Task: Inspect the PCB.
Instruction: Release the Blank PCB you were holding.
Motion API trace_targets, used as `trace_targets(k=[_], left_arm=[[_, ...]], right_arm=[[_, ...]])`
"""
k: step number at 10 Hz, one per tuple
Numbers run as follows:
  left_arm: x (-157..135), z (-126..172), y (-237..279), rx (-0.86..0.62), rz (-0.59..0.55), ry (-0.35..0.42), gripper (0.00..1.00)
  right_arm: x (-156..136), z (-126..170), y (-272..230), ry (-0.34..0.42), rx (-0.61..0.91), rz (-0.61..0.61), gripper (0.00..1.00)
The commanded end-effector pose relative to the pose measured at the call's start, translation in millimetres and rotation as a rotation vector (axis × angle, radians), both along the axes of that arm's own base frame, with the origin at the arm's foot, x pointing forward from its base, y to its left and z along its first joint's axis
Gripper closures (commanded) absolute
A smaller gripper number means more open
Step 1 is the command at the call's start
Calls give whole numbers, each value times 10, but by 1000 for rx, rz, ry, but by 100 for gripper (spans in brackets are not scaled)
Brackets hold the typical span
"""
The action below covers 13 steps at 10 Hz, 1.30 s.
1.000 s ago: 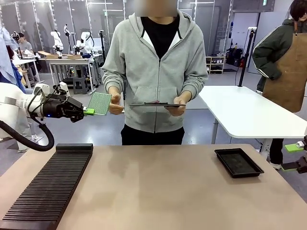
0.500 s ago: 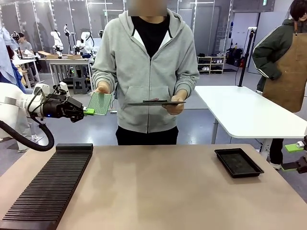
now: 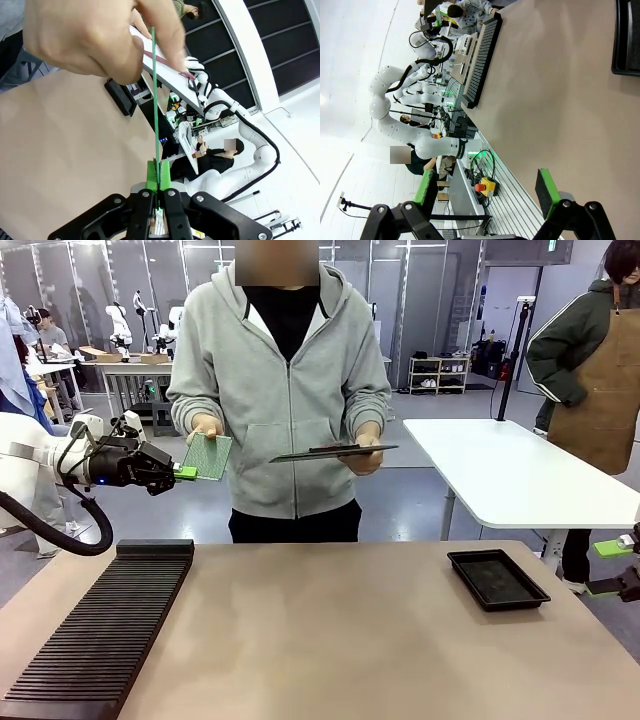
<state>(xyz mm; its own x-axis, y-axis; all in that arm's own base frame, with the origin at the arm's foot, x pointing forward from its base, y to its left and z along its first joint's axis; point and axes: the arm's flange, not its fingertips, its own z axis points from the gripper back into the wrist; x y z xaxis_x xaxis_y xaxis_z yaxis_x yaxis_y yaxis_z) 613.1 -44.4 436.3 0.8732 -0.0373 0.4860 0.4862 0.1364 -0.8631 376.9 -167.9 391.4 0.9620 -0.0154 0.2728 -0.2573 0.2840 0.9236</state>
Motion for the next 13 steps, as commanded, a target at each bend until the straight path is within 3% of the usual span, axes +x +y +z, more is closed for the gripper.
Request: trace_targets(k=[1, 9, 10, 11, 13], left_arm=[[-13, 24, -9, 4, 5, -2, 100], [-13, 24, -9, 4, 5, -2, 100], [-1, 11, 0, 0, 0, -2, 97], [-6, 29, 17, -8, 23, -30, 72], [-15, 61, 18, -45, 11, -25, 74]], right_arm=[[6, 7, 0, -1, -3, 4, 0], [6, 7, 0, -1, -3, 4, 0], [6, 7, 0, -1, -3, 4, 0], [6, 7, 0, -1, -3, 4, 0], [6, 7, 0, -1, -3, 4, 0]])
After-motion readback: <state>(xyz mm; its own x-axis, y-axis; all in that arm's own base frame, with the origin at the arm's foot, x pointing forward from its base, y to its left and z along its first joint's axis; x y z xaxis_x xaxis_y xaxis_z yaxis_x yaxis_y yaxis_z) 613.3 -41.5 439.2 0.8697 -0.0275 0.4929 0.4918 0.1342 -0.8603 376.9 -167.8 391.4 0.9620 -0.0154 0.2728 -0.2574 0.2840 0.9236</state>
